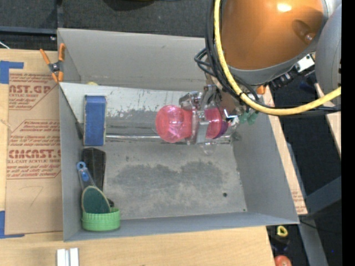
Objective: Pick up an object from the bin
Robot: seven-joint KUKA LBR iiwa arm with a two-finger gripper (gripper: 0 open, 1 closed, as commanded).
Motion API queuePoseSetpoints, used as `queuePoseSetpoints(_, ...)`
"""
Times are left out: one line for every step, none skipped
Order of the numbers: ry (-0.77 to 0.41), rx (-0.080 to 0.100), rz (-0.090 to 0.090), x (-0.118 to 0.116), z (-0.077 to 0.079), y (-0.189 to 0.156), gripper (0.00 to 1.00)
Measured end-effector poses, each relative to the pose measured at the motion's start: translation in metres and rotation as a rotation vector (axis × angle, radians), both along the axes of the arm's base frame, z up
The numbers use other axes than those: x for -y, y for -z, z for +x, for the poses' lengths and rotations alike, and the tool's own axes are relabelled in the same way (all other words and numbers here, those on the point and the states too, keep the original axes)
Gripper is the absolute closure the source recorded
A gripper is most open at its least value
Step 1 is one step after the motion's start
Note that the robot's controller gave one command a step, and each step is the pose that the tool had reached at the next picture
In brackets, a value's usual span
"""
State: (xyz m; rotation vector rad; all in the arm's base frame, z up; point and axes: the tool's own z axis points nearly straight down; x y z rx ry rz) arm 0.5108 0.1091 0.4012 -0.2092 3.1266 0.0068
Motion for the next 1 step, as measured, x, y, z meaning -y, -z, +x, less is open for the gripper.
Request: queuePoseSetpoints(-0.017, 0.015, 0.002, -0.0057, -0.0073, -0.0733, 0.00)
